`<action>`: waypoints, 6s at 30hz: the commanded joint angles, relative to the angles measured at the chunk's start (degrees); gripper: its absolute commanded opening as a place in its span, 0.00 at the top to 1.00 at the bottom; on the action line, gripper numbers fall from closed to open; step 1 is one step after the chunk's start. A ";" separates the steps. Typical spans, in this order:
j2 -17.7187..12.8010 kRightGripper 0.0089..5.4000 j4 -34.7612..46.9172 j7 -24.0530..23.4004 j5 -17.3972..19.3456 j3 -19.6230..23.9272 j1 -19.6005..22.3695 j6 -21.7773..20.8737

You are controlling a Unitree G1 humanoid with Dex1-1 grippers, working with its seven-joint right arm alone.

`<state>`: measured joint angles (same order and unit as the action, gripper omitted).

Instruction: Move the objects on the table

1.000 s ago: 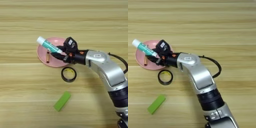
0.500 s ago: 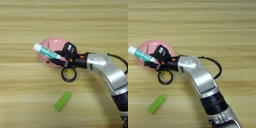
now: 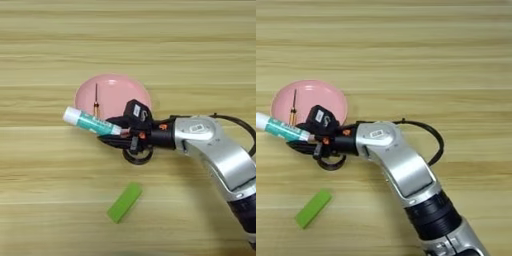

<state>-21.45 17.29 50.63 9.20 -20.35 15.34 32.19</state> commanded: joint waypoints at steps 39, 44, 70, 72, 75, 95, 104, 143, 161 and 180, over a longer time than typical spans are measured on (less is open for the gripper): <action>-2.30 0.69 0.73 1.30 -3.40 -5.56 -1.24 -5.30; -2.32 0.69 0.18 1.36 -3.71 -5.91 -1.34 -5.60; -2.59 0.69 -1.29 1.87 -6.07 -7.37 -2.41 -7.43; -2.63 0.69 -1.38 2.00 -6.14 -7.39 -2.47 -7.40; -2.63 0.69 -1.56 2.17 -6.33 -7.53 -2.51 -7.42; -2.44 0.69 -4.10 3.07 -7.77 -7.94 -2.32 -8.51; -2.46 0.69 -5.38 3.71 -8.44 -8.18 -2.28 -9.24; -1.86 0.67 -10.40 4.54 -10.06 -8.85 -2.75 -12.23; -0.83 0.18 -10.03 4.01 -8.81 -6.53 -2.75 -13.61; 1.36 0.01 -7.48 3.42 -5.81 -2.85 -2.55 -12.90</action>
<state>-20.33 6.92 55.55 2.15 -25.20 10.16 20.57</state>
